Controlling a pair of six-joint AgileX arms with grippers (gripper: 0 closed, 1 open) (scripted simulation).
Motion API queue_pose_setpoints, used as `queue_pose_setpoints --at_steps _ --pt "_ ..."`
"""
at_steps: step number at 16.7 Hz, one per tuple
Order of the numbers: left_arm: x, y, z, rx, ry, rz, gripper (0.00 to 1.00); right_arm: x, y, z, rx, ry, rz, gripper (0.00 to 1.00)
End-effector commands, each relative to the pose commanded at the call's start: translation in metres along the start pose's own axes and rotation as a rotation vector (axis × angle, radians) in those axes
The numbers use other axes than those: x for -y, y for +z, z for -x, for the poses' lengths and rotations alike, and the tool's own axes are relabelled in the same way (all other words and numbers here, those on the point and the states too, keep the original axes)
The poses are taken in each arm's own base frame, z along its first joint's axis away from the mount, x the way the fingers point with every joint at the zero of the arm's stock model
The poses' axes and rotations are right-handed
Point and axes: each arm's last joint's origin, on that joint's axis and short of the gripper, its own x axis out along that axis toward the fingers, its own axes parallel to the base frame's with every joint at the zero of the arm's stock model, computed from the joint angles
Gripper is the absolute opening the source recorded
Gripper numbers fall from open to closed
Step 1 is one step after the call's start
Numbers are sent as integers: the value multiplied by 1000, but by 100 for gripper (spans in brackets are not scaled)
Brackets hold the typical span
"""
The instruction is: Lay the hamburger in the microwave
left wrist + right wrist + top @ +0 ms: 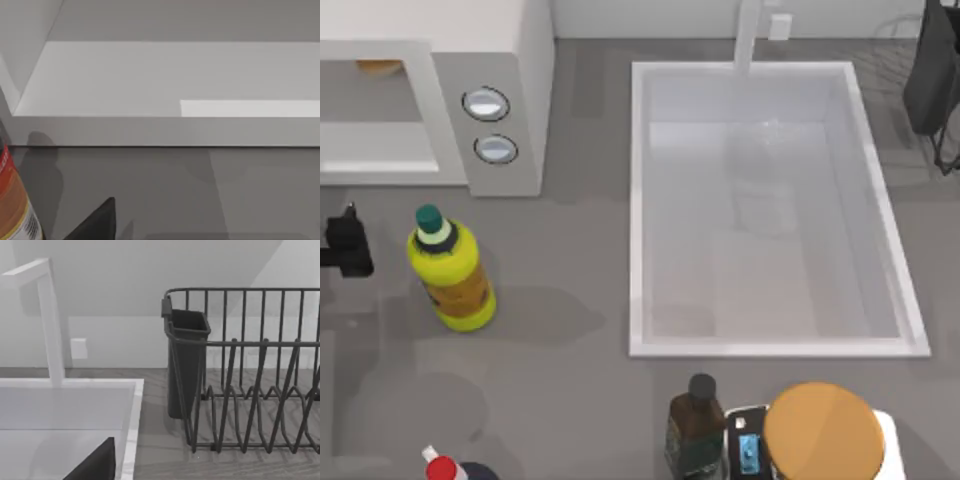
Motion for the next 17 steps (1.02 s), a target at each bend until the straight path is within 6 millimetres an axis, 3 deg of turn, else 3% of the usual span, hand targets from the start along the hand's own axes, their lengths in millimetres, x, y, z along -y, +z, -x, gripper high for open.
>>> queue_pose_setpoints --at_steps 4,14,17 --pt "1 6 -1 0 -4 -1 100 0 0 0 0 0 0 100" --pt "1 83 28 -21 -3 5 100 0 0 0 0 0 0 100" --pt "1 92 33 -10 -2 2 100 0 0 0 0 0 0 100"
